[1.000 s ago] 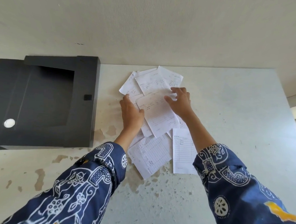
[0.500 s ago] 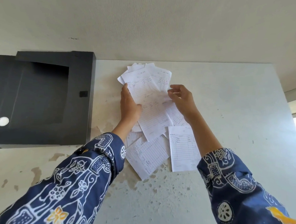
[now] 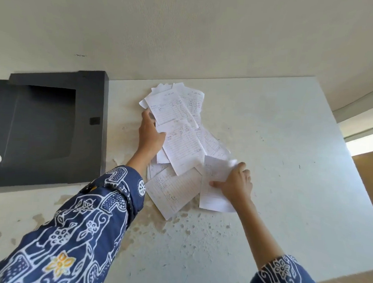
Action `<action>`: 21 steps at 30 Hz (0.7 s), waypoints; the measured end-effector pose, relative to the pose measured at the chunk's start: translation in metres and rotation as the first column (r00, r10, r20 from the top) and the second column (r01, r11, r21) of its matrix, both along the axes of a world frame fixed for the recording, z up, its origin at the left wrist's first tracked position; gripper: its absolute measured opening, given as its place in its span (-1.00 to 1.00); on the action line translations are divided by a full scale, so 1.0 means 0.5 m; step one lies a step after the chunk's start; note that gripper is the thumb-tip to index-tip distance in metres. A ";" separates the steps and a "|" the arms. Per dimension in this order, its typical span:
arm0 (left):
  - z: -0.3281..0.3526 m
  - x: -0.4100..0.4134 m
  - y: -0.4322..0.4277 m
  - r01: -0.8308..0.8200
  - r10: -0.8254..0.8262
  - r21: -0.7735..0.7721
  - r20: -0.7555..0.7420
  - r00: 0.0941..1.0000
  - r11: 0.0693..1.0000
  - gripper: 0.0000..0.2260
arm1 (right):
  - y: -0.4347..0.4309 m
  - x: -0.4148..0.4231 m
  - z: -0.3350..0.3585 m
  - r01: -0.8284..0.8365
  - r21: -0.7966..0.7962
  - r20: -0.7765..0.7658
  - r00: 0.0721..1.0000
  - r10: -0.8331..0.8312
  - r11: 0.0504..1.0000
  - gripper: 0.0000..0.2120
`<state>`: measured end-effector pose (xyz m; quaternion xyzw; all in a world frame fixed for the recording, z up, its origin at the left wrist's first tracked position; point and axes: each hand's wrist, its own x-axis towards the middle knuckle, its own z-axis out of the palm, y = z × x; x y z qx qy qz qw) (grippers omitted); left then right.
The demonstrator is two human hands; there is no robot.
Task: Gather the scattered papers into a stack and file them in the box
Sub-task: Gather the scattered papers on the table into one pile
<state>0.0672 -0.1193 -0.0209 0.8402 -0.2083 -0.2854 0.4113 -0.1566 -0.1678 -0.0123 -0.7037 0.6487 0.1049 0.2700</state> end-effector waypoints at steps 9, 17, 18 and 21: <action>0.011 -0.033 0.058 -0.052 0.022 0.155 0.193 0.981 0.987 -0.46 | -0.063 0.003 0.021 0.132 0.001 0.252 0.959 -0.128 0.991 -0.81; 0.010 -0.114 0.175 0.015 -0.103 0.311 0.269 0.958 0.950 -0.35 | -0.138 0.132 0.062 0.003 0.143 0.559 0.825 -0.083 0.990 -0.81; 0.010 -0.125 0.186 0.021 -0.117 0.340 0.262 0.958 0.940 -0.33 | -0.143 0.156 0.055 -0.026 0.132 0.556 0.829 -0.052 0.991 -0.78; 0.006 -0.160 0.208 0.058 -0.191 0.441 0.264 0.945 0.896 -0.26 | -0.149 0.214 0.031 -0.127 0.054 0.494 0.865 0.084 0.990 -0.71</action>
